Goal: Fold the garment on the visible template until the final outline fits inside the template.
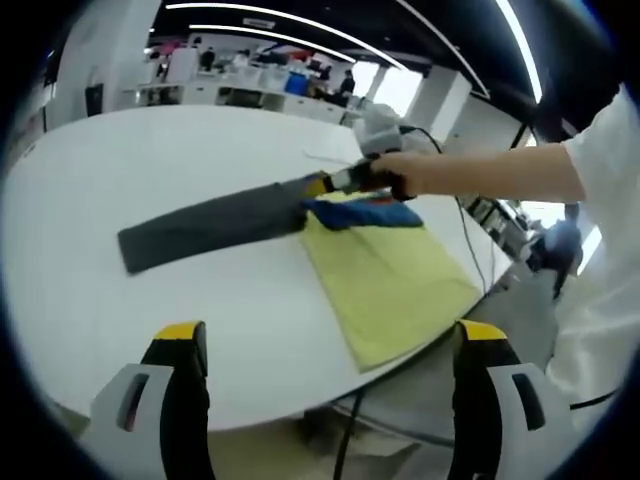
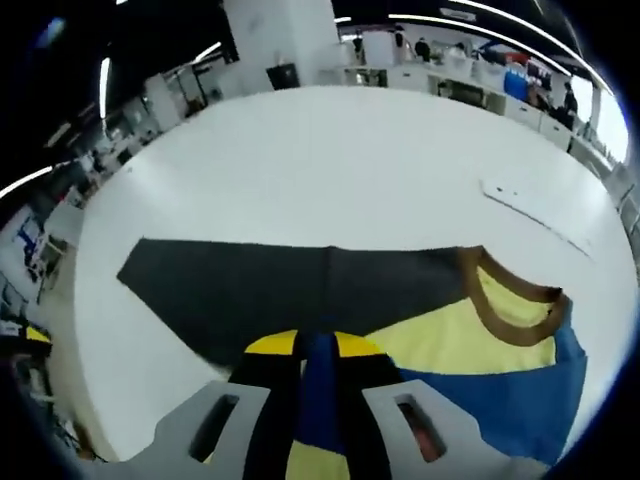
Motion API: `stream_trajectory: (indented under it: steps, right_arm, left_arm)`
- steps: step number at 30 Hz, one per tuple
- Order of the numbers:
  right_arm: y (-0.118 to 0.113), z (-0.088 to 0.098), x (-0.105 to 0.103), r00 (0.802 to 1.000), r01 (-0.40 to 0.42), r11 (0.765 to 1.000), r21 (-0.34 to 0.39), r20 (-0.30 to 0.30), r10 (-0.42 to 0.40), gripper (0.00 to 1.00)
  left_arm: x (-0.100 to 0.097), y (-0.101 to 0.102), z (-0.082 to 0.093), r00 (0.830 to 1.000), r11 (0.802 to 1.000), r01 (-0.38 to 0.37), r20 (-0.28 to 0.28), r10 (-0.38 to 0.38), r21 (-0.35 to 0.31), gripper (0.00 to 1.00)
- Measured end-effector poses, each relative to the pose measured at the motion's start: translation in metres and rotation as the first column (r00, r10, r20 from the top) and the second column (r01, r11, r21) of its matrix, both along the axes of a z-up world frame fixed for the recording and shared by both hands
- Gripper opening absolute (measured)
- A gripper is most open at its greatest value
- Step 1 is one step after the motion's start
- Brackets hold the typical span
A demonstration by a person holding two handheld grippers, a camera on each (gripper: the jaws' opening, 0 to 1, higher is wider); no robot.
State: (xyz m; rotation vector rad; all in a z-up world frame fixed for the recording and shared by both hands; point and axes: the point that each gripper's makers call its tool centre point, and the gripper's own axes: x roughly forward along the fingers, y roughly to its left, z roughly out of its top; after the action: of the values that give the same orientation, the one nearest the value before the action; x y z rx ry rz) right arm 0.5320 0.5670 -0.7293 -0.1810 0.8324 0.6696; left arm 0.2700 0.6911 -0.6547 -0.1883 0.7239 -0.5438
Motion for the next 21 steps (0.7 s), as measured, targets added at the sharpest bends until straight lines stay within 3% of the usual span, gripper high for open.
stream_trajectory:
  steps: [3, 6, 14, 21]
  right_arm:
    - [-0.005, 0.001, -0.023, 0.996, -0.074, 0.996, -0.05, 0.049, 0.077, 0.14]
    - [-0.008, -0.007, -0.029, 0.984, -0.149, 0.983, -0.107, 0.082, 0.158, 0.15]
    - [-0.017, -0.025, -0.06, 0.981, -0.173, 0.976, -0.136, 0.07, 0.183, 0.18]
    - [-0.025, -0.034, -0.061, 0.981, -0.162, 0.976, -0.148, 0.078, 0.175, 0.17]
  left_arm:
    - [0.0, -0.001, -0.001, 1.0, 1.0, 0.007, -0.003, -0.007, 0.006, 0.99]
    - [0.001, -0.003, -0.001, 1.0, 1.0, 0.014, -0.004, -0.014, 0.005, 0.99]
    - [0.001, -0.007, -0.002, 0.999, 0.999, 0.035, -0.009, -0.035, 0.014, 0.99]
    - [0.001, -0.006, -0.003, 0.999, 0.999, 0.043, -0.015, -0.042, 0.02, 0.99]
